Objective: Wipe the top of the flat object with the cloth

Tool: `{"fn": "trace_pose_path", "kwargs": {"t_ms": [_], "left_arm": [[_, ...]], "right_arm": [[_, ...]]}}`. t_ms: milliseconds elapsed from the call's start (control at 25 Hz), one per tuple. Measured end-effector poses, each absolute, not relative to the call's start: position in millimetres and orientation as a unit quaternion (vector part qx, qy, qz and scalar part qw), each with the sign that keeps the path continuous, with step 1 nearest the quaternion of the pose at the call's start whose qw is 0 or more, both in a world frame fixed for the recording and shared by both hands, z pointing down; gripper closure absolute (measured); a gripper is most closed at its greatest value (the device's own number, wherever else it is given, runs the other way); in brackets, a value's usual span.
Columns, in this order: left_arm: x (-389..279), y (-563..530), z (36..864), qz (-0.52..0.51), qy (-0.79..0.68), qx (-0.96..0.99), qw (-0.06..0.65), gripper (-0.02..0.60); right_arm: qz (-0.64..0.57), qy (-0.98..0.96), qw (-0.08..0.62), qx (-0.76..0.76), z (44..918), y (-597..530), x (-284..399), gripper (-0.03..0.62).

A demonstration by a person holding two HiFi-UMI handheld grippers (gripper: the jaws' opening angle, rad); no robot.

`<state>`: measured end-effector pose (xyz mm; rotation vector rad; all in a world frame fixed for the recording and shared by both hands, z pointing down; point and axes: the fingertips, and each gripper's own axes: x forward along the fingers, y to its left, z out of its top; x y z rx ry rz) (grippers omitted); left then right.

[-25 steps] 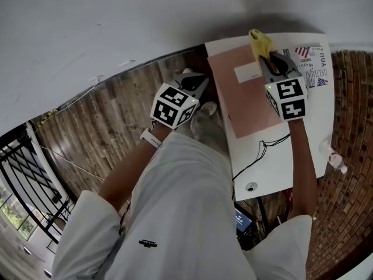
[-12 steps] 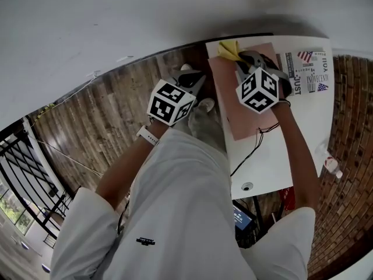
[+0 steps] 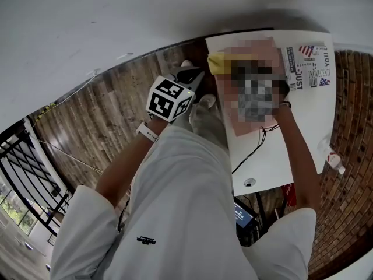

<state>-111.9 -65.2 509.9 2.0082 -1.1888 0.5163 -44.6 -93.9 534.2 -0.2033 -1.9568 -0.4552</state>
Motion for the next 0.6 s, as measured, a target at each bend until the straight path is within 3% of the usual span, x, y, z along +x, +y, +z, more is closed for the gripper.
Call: {"fn": "trace_pose_path", "kwargs": {"t_ms": [600], "left_arm": [[-85, -78, 521, 0.216, -0.442, 0.795, 0.354, 0.566]], "right_arm": [[-0.214, -0.804, 0.54, -0.131, 541, -36, 7, 0.536]]}}
